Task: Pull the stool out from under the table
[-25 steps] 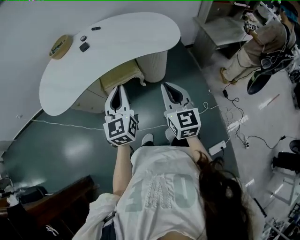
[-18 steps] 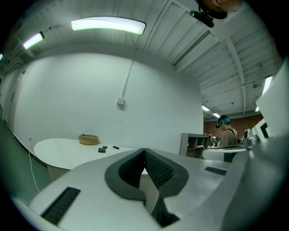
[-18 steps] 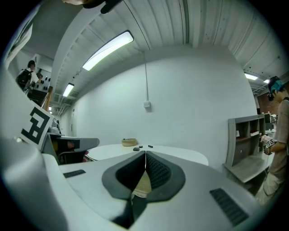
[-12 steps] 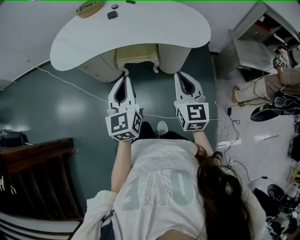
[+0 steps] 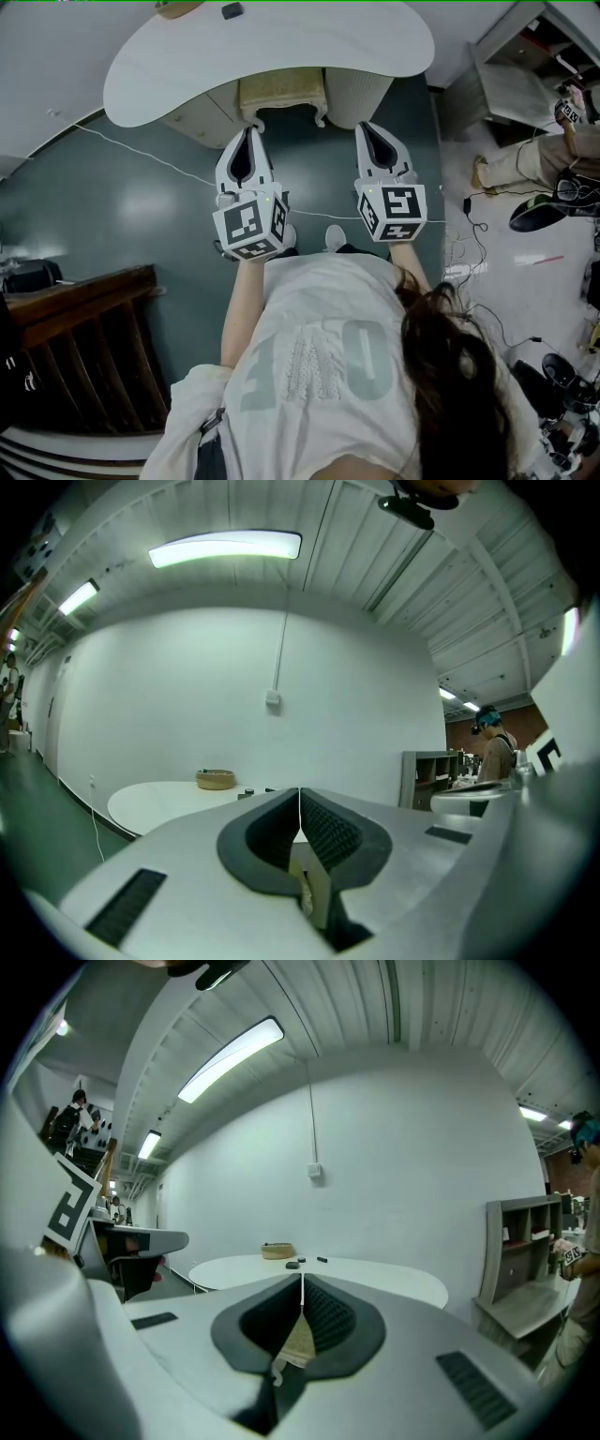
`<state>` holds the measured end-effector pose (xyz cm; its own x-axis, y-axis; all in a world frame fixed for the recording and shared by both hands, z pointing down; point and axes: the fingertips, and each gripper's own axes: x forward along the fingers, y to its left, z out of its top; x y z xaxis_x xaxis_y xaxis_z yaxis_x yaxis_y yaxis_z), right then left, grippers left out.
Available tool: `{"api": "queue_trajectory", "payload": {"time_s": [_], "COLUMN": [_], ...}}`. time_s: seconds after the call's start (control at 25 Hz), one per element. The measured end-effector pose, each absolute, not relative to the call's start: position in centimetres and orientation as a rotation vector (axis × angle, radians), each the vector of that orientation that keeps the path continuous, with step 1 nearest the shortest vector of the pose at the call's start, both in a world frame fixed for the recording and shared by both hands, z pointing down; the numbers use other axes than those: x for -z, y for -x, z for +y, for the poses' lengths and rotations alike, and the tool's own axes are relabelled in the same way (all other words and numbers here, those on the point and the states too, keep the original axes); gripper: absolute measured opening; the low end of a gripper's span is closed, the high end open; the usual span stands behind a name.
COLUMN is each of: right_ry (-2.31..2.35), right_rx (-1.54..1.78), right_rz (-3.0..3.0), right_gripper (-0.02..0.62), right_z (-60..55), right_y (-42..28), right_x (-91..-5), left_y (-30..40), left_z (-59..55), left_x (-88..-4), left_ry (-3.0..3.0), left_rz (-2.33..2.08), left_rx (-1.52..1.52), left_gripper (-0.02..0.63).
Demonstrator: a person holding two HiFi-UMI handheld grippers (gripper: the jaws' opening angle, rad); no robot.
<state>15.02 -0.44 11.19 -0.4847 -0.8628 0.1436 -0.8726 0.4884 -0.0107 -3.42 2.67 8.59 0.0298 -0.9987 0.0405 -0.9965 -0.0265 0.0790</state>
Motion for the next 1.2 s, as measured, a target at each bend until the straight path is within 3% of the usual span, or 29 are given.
{"api": "queue_trajectory", "payload": {"time_s": [0.68, 0.72, 0.76, 0.8, 0.84, 1.2], "right_ry": [-1.540, -1.522, -1.505, -1.494, -1.491, -1.479], "right_rx": [-0.155, -0.170, -0.183, -0.191, -0.198, -0.256], "right_rz": [-2.558, -2.567, -2.571, -2.568, -2.564, -2.576], "right_gripper": [0.056, 0.136, 0.254, 0.300, 0.304, 0.304], "right_z": [-0.4, -0.4, -0.5, -0.5, -0.6, -0.3], "right_y": [-11.8, -11.6, -11.3, -11.1, -11.0, -9.5], "right_x": [-11.8, -11.8, -11.9, -12.0, -12.2, -12.8], "left_y": [7.4, 7.4, 7.3, 7.2, 7.1, 7.9], "left_z": [1.5, 1.5, 1.4, 1.2, 1.2, 1.1], "left_x": [-9.6, -9.6, -9.6, -9.6, -9.7, -10.7], "left_ry": [-2.231, -2.239, -2.251, -2.261, -2.266, -2.247], "left_rz": [-2.036, -2.025, -2.018, -2.018, -2.022, -1.980], "left_rx": [0.042, 0.047, 0.047, 0.038, 0.024, 0.004], "left_gripper": [0.031, 0.059, 0.174, 0.292, 0.314, 0.316]}}
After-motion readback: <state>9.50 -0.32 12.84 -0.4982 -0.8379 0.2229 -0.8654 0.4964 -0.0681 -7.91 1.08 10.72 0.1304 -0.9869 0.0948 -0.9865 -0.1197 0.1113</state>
